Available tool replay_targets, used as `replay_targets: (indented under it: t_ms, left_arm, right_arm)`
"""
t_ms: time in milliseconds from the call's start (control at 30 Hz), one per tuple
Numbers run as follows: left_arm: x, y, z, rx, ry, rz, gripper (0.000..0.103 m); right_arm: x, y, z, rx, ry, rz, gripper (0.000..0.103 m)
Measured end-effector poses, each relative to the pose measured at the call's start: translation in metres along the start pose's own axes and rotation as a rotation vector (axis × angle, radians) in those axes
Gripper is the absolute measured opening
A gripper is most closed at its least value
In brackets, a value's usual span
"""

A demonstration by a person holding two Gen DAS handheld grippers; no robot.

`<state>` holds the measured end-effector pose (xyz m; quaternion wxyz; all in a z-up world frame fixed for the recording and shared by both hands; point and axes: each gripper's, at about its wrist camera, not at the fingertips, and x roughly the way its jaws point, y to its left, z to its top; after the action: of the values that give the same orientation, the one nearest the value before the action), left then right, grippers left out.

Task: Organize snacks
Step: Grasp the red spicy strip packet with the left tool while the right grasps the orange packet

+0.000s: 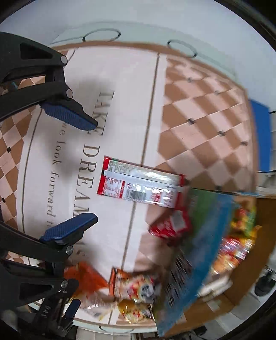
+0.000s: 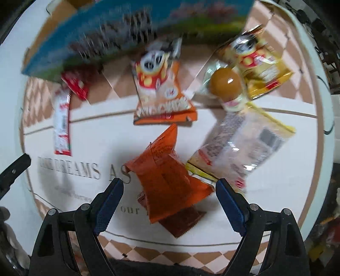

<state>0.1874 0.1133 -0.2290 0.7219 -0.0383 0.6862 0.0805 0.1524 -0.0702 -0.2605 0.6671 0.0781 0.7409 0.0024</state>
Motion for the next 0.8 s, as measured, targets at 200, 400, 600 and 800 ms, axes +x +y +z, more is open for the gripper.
replay_targets:
  t_ms: [200,400,600,800]
  left_arm:
    - [0.054,-0.007,0.031,0.014,0.091,-0.011,0.079]
    - [0.082,-0.019,0.051,0.046,0.111,0.02,0.08]
    - [0.081,-0.022,0.051,0.055,0.091,-0.026,0.07]
    - [0.074,-0.026,0.03,0.074,0.077,-0.018,0.049]
  right_arm:
    - [0.027,0.012,0.006,-0.025,0.038,-0.038,0.085]
    - [0.044,0.018,0.009,-0.041,0.081,-0.064,0.059]
    - [0.049,0.012,0.01,0.041,0.08,0.003,0.05]
    - [0.053,0.01,0.014,0.065,0.098,0.03,0.05]
